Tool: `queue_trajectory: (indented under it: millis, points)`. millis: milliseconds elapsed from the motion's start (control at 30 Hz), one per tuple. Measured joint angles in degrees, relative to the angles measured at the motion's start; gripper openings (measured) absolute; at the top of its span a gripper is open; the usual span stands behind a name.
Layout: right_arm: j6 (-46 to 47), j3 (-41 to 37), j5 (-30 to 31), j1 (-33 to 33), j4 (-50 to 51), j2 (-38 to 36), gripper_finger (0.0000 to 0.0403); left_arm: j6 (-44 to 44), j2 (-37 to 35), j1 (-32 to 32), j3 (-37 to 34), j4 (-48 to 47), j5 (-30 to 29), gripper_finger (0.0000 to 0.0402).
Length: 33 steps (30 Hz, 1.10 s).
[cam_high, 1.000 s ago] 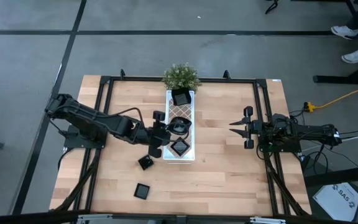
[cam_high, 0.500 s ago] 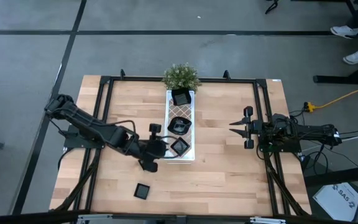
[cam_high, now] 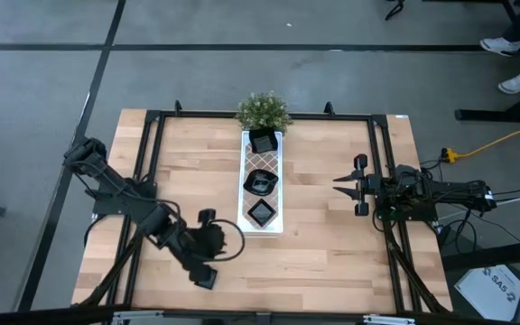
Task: Pick & Place Mini shaped plates
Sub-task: Stack the square plate on top of the square plate on the shelf
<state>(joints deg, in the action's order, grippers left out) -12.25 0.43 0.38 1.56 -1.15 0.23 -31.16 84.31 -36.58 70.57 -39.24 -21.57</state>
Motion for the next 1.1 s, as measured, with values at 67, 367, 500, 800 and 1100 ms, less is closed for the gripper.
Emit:
queue_trajectory:
  millis: [67, 367, 500, 800, 1100]
  points:
    - [0.0, 0.0, 0.0, 0.0, 0.0, 0.02, 0.0102, -5.83, 0.16, -1.04, 0.0, -0.66, 1.06, 0.0086]
    - [0.0, 0.0, 0.0, -0.01, 0.0, 0.0, 0.0102, -26.65, 4.1, -1.46, 0.0, -4.99, 10.77, 0.0086]
    - [-0.02, 0.0, 0.0, -0.02, 0.0, 0.0, 0.0102, -31.21, 7.12, -0.71, 0.0, -7.39, 11.83, 0.0086]
    - [-0.02, 0.0, 0.0, 0.0, 0.0, 0.02, 0.0102, -34.91, 14.04, 2.29, -0.02, -15.49, 8.89, 0.0086]
    - [0.0, 0.0, 0.0, -0.02, 0.0, 0.0, 0.0102, -35.78, 17.83, 3.79, -0.02, -16.04, 5.05, 0.0086]
